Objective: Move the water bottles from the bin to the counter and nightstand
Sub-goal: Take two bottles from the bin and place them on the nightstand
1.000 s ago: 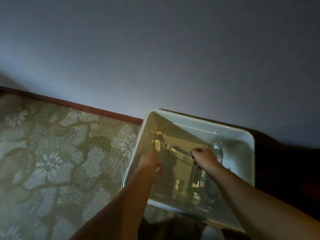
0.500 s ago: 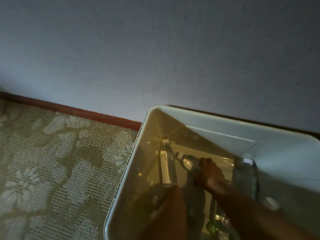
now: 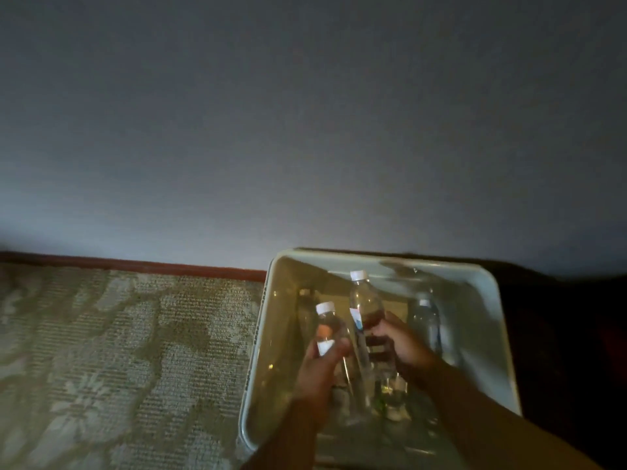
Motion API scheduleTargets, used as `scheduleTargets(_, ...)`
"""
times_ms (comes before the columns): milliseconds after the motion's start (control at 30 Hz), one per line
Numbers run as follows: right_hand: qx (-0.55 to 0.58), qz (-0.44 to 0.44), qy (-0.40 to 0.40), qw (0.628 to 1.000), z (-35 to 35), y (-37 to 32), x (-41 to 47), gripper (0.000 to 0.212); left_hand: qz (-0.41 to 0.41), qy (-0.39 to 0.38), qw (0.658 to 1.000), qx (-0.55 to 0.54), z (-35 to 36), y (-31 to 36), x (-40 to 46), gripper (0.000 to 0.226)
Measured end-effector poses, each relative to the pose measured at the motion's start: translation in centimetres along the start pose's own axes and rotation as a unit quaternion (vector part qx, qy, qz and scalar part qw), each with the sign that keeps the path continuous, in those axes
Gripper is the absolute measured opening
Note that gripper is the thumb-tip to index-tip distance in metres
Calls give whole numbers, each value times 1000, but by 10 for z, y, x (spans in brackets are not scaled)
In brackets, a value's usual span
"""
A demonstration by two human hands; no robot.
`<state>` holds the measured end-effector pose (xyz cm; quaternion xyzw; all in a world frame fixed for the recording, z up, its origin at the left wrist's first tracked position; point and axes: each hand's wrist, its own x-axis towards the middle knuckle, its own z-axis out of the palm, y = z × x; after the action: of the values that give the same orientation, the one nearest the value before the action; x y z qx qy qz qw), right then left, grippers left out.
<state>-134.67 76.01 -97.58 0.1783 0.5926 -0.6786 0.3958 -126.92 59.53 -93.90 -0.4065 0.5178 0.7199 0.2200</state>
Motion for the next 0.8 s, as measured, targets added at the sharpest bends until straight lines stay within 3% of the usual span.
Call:
scheduleTargets(67,48,-23,-36,998,6,-42,-49,27,1,-77,997,28,4,51,-40,56)
scheduleTargets(167,108,-79,-68,989,25,-107,-130,28,51,-97,993,50,27,130,-97,61)
scheduleTargets(267,143,-131,-33,980,42,-170,-208,47,113,-140,979,95,65,201,-175,58)
scheduleTargets(333,136,-161,2,978,50,-218,-258,62,139,-165,970,114,92,240,-227,67)
scheduleTargets(400,135,-203,36,969,55,-267,-311,66,157,-210,957,126,115,273,-274,74)
scheduleTargets(500,146,-262,84,950,60,-325,-391,65,178,-279,934,138,144,312,-334,60)
scheduleTargets(667,88,-367,217,901,82,-365,-522,58,225,-418,860,188,186,355,-436,56)
scheduleTargets(800,82,-412,329,846,94,-361,-626,62,261,-526,771,246,220,361,-524,58)
